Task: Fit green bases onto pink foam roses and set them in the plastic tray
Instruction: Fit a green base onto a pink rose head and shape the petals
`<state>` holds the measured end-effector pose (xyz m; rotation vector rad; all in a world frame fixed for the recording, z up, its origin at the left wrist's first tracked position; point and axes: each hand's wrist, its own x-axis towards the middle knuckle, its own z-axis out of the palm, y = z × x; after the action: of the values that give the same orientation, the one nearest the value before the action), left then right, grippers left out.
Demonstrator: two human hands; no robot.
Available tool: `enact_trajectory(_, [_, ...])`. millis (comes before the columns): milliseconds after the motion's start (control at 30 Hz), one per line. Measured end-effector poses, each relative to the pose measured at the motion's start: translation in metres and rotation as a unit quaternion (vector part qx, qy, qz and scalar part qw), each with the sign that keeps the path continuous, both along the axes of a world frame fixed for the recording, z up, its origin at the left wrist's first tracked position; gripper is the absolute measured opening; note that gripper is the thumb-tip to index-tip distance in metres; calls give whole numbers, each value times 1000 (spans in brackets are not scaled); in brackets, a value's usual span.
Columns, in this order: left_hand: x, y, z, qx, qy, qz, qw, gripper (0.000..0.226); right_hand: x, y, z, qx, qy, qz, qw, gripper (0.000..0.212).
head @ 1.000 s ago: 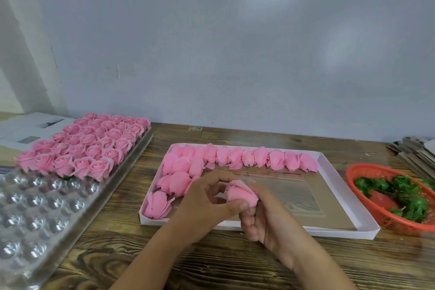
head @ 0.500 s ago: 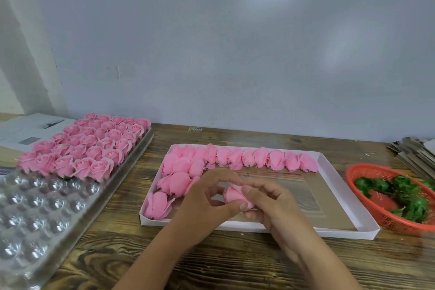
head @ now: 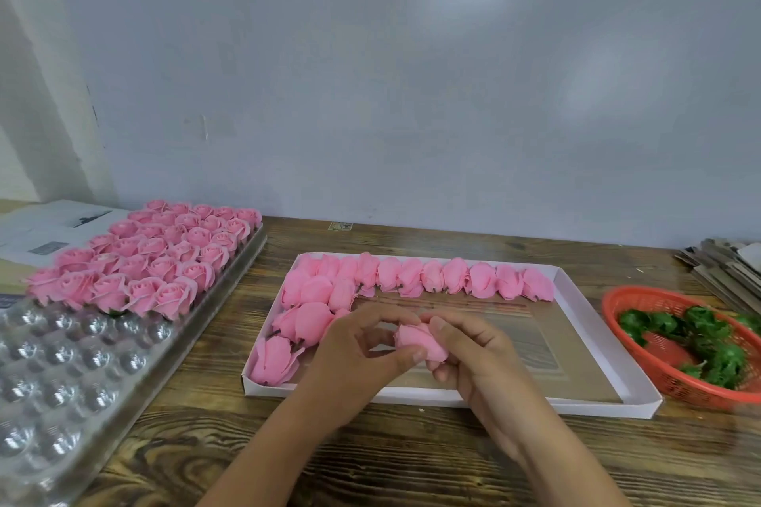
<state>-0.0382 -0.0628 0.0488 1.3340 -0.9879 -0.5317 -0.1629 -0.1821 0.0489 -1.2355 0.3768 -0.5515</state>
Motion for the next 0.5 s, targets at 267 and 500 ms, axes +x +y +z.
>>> enact_trajectory(267, [1,0,0,6,22,3,1000,30,-3,1,1,-66,35,-2,997,23])
enact_trajectory(500, [2,-3,-2,17,43,60,997,34,-17,-32,16,-262,120,-152,945,18])
